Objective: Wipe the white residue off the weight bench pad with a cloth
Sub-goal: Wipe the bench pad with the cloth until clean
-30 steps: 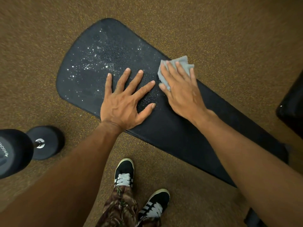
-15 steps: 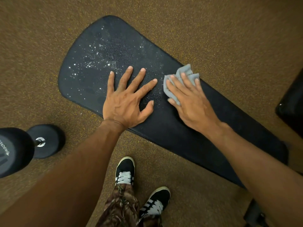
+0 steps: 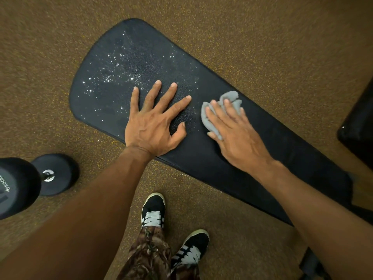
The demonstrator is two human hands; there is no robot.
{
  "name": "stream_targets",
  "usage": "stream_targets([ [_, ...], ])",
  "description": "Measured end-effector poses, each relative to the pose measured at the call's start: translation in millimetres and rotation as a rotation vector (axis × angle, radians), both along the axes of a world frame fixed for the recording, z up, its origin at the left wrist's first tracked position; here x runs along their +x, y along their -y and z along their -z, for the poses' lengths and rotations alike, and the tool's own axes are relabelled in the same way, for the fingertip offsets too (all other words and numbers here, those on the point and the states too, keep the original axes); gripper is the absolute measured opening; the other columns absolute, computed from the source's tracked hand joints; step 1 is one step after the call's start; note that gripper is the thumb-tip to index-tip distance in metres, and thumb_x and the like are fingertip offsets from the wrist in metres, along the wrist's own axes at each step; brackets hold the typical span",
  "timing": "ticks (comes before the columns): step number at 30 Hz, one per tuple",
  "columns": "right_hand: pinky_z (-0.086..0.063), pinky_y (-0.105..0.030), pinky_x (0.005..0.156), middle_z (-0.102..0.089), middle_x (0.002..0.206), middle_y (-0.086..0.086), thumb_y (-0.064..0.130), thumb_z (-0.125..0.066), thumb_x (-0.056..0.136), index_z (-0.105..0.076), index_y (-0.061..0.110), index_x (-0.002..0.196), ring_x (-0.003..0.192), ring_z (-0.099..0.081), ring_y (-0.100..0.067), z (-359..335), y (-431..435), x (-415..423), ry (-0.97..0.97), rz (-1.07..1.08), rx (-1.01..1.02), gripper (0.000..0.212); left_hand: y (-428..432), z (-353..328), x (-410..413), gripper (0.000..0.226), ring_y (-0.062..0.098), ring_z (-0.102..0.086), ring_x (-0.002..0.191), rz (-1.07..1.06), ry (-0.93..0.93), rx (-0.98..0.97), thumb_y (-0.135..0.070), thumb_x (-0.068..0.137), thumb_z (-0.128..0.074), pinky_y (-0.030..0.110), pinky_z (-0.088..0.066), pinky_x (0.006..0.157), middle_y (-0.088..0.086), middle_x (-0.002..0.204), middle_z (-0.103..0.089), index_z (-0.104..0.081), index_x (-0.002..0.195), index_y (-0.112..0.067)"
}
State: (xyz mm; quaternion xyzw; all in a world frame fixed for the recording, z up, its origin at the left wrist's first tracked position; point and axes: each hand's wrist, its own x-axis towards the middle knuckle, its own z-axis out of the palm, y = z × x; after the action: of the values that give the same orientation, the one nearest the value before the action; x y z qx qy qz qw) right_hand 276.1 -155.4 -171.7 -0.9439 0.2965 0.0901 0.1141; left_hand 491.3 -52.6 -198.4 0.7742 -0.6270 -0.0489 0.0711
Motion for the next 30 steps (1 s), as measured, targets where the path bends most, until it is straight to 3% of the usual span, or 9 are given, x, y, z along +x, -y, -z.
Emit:
stream_targets([
  [3,-0.019,-0.058,0.121,-0.012,0.167,-0.013,0.047,-0.034,0.104,-0.028,0.027,0.157,0.154,-0.012,-0.035,-1.9,5.5,2.0,-0.033,0.099,-0.055,0.057,0.1,0.4,0.4,0.062,0.029,-0.017,0.155,0.002,-0.001,0.002,-0.058,0.094,-0.039,0.065,-0.009,0.12,-0.005,0.166,-0.026,-0.032,0.154,-0.046],
  [7,-0.042,-0.051,0.105,-0.04,0.15,-0.014,0.048,-0.048,0.1,-0.047,0.03,0.148,0.131,-0.038,-0.035,-4.0,-8.4,9.7,0.063,0.199,-0.173,0.051,-0.7,0.9,0.7,0.062,0.028,-0.016,0.155,0.0,0.001,-0.003,-0.058,0.093,-0.039,0.065,-0.009,0.12,-0.006,0.166,-0.026,-0.032,0.154,-0.046],
  [10,-0.049,-0.049,0.096,-0.05,0.14,-0.01,0.04,-0.047,0.101,-0.047,0.024,0.148,0.123,-0.041,-0.032,-3.3,-7.0,4.9,0.106,0.2,-0.154,0.05,-0.4,0.6,0.9,0.062,0.029,-0.016,0.155,0.001,-0.005,-0.001,-0.058,0.094,-0.038,0.065,-0.008,0.12,-0.005,0.166,-0.026,-0.032,0.154,-0.046],
  [15,-0.045,-0.049,0.107,-0.043,0.149,-0.01,0.015,-0.045,0.097,-0.039,0.012,0.151,0.135,-0.04,-0.035,0.5,11.9,7.4,0.158,0.305,-0.084,0.055,-1.0,1.6,1.4,0.062,0.028,-0.016,0.155,-0.003,0.008,-0.005,-0.058,0.094,-0.038,0.066,-0.01,0.12,-0.006,0.166,-0.026,-0.033,0.154,-0.046],
  [18,-0.035,-0.051,0.114,-0.049,0.148,-0.011,0.027,-0.041,0.104,-0.044,0.009,0.148,0.14,-0.039,-0.037,4.7,25.6,43.6,0.222,0.403,-0.098,0.048,0.0,2.1,0.1,0.062,0.028,-0.017,0.155,0.0,0.009,-0.009,-0.058,0.093,-0.039,0.065,-0.01,0.12,-0.006,0.166,-0.027,-0.033,0.154,-0.046],
  [21,-0.019,-0.056,0.122,-0.043,0.155,-0.008,0.039,-0.033,0.105,-0.042,0.013,0.15,0.151,-0.023,-0.036,8.9,3.5,55.9,0.213,0.301,-0.061,0.053,-0.2,2.2,0.8,0.063,0.028,-0.017,0.155,0.003,0.007,-0.01,-0.057,0.092,-0.041,0.065,-0.01,0.12,-0.005,0.166,-0.027,-0.033,0.154,-0.045],
  [26,-0.02,-0.054,0.121,-0.037,0.16,-0.006,0.029,-0.036,0.101,-0.041,0.014,0.152,0.151,-0.025,-0.035,7.4,-17.8,-0.2,0.13,0.09,-0.056,0.053,-0.9,2.0,1.4,0.064,0.028,-0.016,0.155,0.008,0.005,0.003,-0.057,0.091,-0.04,0.065,-0.009,0.12,-0.005,0.166,-0.026,-0.032,0.154,-0.046],
  [30,-0.019,-0.054,0.123,-0.029,0.163,-0.009,0.015,-0.037,0.101,-0.029,0.014,0.156,0.152,-0.018,-0.035,5.9,10.6,17.6,0.172,0.372,0.008,0.056,-0.8,1.2,0.8,0.063,0.028,-0.016,0.155,0.0,0.003,-0.001,-0.057,0.092,-0.039,0.065,-0.009,0.12,-0.006,0.166,-0.026,-0.033,0.154,-0.046],
])
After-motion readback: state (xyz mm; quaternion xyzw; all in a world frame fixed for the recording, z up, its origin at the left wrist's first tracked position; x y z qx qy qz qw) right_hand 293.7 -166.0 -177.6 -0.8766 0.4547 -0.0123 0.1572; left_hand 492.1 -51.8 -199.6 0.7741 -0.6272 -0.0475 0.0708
